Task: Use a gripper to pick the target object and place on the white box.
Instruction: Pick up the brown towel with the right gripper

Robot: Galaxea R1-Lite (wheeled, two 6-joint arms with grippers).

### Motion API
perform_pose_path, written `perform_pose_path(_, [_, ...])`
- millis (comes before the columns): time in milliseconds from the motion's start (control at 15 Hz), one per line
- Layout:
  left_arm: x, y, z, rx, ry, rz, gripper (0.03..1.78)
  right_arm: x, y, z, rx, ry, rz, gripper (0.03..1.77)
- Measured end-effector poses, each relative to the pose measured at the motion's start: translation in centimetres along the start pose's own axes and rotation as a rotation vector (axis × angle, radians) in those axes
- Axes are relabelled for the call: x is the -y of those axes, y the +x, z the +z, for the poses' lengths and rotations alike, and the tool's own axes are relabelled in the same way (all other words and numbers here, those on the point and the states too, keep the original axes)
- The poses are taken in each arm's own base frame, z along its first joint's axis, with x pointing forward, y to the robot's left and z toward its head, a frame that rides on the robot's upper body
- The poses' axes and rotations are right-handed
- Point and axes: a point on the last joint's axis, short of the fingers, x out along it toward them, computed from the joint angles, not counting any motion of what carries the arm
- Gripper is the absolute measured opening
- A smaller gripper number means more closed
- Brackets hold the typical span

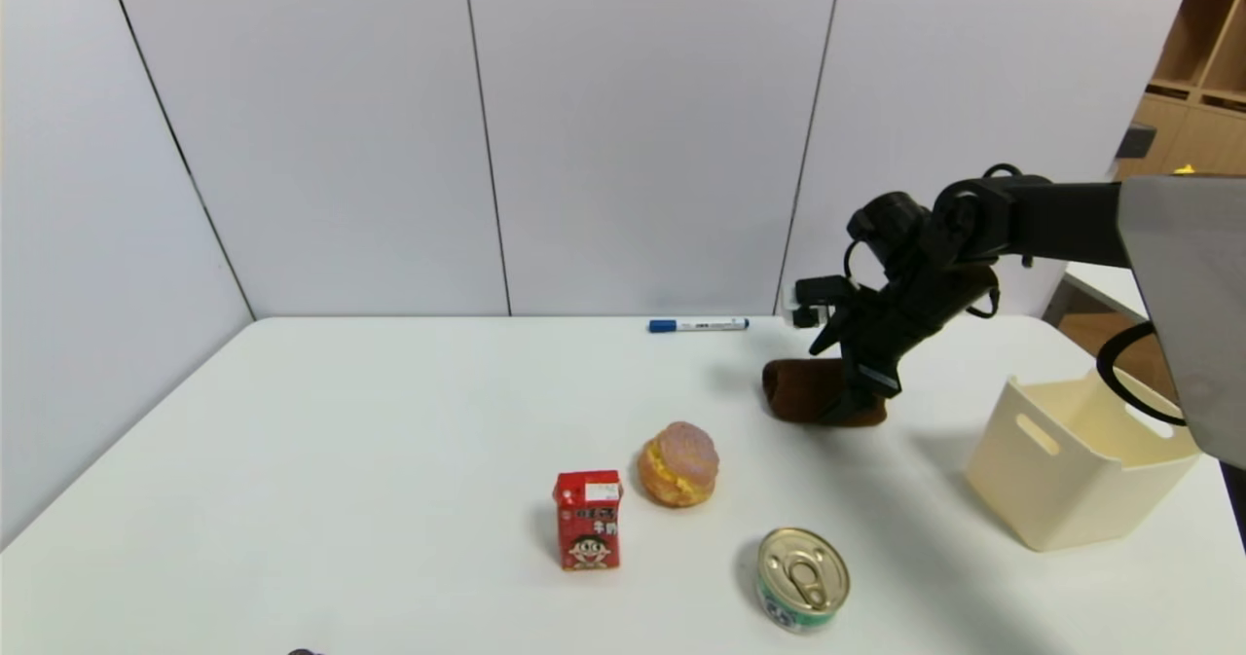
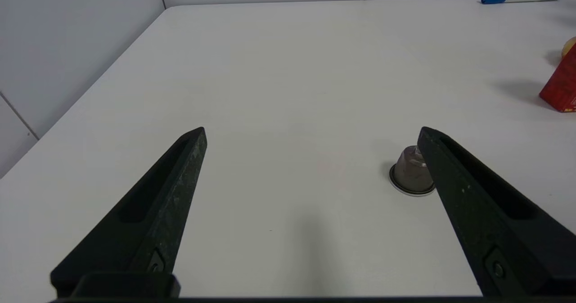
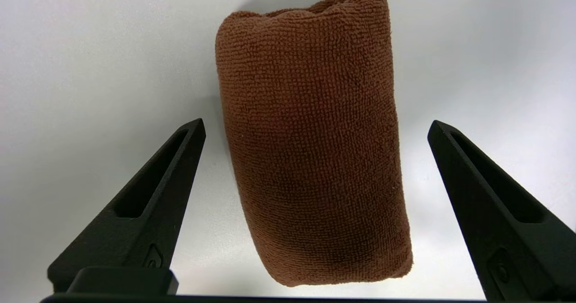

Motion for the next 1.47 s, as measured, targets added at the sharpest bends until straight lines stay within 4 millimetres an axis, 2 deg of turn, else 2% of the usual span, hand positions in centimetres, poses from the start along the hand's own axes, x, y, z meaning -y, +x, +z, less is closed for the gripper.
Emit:
perform_pose_path(667, [0.0, 0.0, 0.0, 0.0, 0.0, 0.0, 1.69, -0.1, 0.6, 0.1, -0.055, 0.122, -0.014, 1.71])
perform_pose_path(933, [0.0, 0.0, 0.0, 0.0, 0.0, 0.0, 1.69, -0.3, 0.8, 0.1, -0.055, 0.111, 0.01, 1.71])
perform_pose_path(1200, [0.0, 0.0, 0.0, 0.0, 0.0, 0.0, 1.69, -1.2, 0.7, -0.1, -0.045, 0.114, 0.114, 1.71])
perform_pose_path(1467, [0.0, 0.0, 0.0, 0.0, 0.0, 0.0, 1.69, -1.2, 0.6, -0.1, -0.042, 0.101, 0.116, 1.71])
